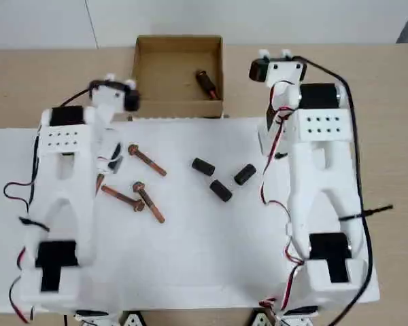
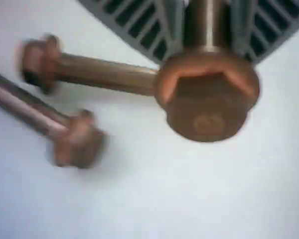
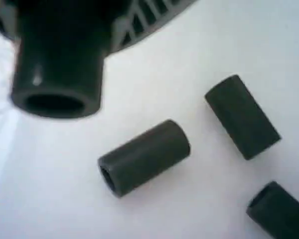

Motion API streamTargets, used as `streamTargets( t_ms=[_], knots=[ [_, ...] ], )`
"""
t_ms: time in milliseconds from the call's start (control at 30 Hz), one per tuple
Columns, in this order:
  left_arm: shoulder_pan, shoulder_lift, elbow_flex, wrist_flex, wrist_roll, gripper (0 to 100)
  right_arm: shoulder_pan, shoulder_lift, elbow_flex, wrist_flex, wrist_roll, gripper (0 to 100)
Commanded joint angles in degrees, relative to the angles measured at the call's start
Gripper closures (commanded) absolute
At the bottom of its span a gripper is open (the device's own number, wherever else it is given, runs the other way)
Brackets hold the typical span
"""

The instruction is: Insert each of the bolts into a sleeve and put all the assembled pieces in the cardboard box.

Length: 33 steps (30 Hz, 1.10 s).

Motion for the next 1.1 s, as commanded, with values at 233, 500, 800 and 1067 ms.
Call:
streamTargets(
  t_ms=[233,500,800,1067],
  knots=[
    [4.9,-16.2,-0.7,7.6,13.5,100,-0.3,-14.0,4.6,1.6,1.7,99.5],
    [9.2,-29.8,0.7,9.6,13.9,100,-0.4,-32.6,16.4,1.5,1.7,99.5],
    [13.9,-49.0,19.6,-1.3,14.0,100,0.0,-46.0,27.9,0.6,1.1,99.6],
    [13.9,-76.4,42.5,-19.1,14.1,100,-0.2,-60.2,41.4,-10.9,-5.2,99.6]
  ],
)
